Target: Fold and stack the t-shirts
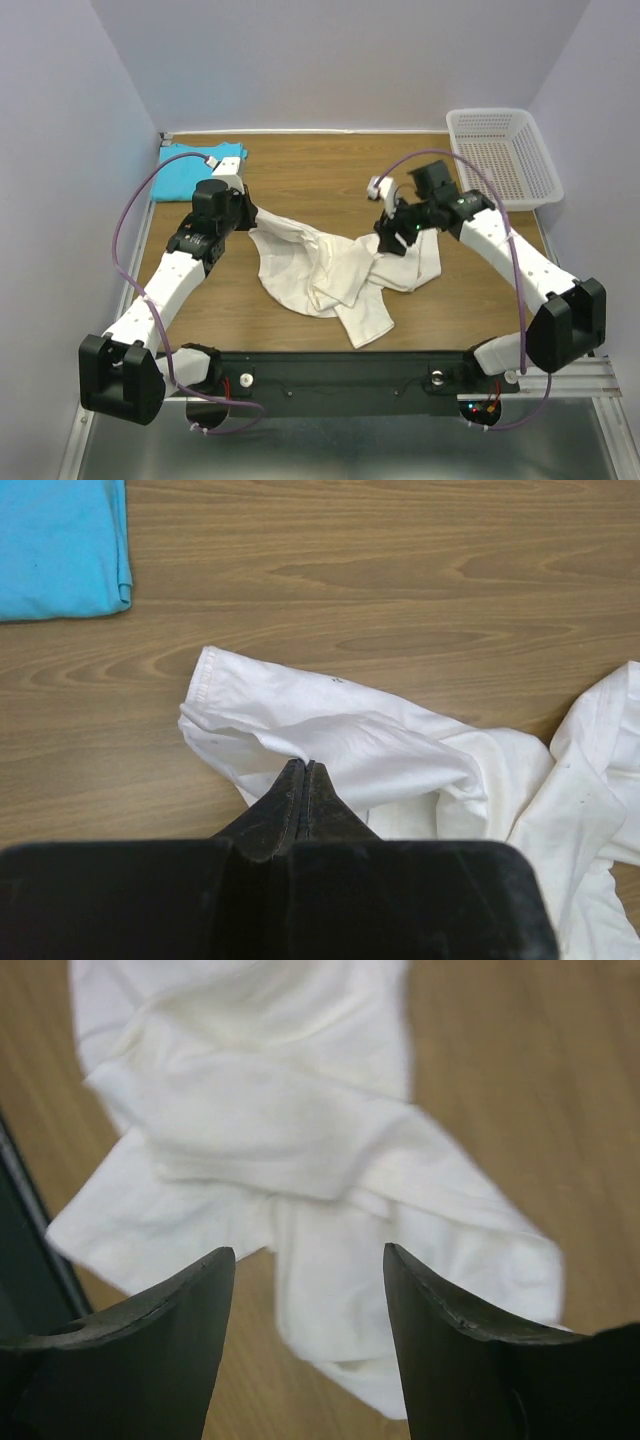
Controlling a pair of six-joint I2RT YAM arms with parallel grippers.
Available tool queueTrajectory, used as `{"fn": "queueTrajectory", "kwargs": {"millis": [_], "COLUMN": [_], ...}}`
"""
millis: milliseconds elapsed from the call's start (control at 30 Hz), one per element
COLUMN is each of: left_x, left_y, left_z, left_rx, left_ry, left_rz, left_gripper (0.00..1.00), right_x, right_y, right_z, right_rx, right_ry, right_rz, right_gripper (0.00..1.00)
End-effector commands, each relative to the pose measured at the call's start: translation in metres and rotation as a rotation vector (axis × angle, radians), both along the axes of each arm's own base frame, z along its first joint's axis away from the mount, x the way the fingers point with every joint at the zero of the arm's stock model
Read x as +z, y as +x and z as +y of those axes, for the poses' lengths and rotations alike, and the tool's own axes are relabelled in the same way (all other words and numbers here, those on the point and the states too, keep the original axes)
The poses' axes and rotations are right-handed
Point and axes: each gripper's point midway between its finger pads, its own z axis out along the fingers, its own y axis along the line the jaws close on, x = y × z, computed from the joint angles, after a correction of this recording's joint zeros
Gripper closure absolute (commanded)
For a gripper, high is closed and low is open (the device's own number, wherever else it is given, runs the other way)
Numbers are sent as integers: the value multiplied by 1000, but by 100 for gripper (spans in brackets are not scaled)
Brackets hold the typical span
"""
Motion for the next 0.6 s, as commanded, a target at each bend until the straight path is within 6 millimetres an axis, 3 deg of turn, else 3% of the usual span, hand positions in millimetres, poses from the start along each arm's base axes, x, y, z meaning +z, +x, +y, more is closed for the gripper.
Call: {"fn": "queueTrajectory", "kwargs": {"millis": [0, 33, 133, 333, 433, 567], "left_x": [31, 32, 32, 28, 25, 25], "left_y": [7, 7, 7, 5, 6, 6], "left_z": [-5, -5, -5, -3, -3, -5], "left_rx": [-12, -13, -16, -12, -12, -11], "left_ry": [-47, -47, -46, -38, -37, -45], "left_rz": [-83, -85, -82, -75, -69, -70], "left_gripper": [100, 100, 100, 100, 100, 100], "right_x": [40, 35, 14, -31, -51, -73], "right_y": [68, 70, 43, -22, -39, -41], "right_z": [2, 4, 20, 50, 61, 70], "right_rx": [-120, -60, 200, 544, 576, 529], "right_ry": [149, 138, 179, 68, 22, -31], "right_rz": [-71, -93, -82, -100, -70, -29], "right_gripper": [32, 30, 26, 26, 27, 30]}}
